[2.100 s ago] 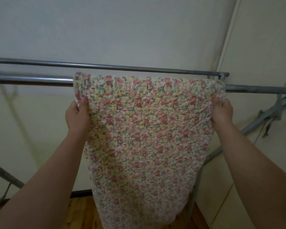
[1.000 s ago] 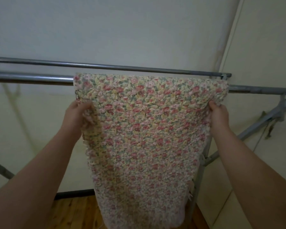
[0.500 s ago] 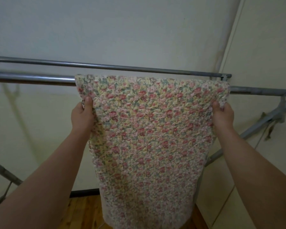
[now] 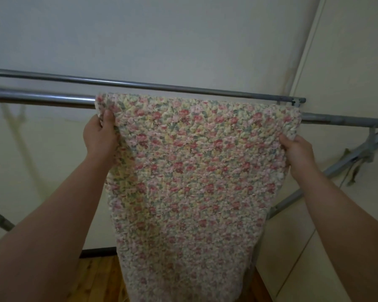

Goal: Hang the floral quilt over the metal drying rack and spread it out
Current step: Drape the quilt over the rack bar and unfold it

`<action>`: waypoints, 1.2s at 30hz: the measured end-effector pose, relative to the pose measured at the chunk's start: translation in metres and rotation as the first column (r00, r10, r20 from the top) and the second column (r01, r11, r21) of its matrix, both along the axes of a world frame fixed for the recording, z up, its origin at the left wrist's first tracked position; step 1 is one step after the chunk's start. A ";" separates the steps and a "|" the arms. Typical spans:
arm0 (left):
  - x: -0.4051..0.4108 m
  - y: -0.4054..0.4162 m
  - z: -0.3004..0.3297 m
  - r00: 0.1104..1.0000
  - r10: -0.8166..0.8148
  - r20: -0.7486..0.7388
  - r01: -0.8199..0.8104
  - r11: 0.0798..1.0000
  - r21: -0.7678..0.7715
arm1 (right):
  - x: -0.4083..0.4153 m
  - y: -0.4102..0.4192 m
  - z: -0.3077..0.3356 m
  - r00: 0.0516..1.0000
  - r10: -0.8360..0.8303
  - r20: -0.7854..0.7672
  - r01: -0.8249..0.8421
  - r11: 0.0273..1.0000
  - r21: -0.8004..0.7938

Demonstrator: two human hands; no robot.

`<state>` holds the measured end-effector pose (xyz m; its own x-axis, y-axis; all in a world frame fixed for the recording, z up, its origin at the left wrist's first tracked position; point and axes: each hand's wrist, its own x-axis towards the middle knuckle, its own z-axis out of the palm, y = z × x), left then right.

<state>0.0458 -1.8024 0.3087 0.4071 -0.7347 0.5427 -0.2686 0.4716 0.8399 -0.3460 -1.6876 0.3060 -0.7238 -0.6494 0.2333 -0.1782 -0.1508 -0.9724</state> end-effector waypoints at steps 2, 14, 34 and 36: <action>0.000 0.000 0.001 0.999 -0.015 0.031 0.014 1.000 0.004 | -0.001 -0.002 -0.003 0.998 -0.024 -0.064 0.028 0.997 0.066; -0.004 0.019 0.007 0.981 0.156 0.114 -0.159 0.987 0.011 | 0.021 -0.012 0.001 0.856 -0.416 -0.305 0.384 0.909 -0.162; -0.064 0.034 0.042 0.929 0.227 0.292 -0.221 0.974 -0.052 | -0.023 -0.018 0.007 0.990 -0.005 0.141 0.042 0.965 -0.260; -0.077 0.036 0.041 0.923 0.223 0.313 -0.211 0.975 -0.075 | -0.033 -0.014 0.008 0.990 -0.052 0.128 0.083 0.963 -0.256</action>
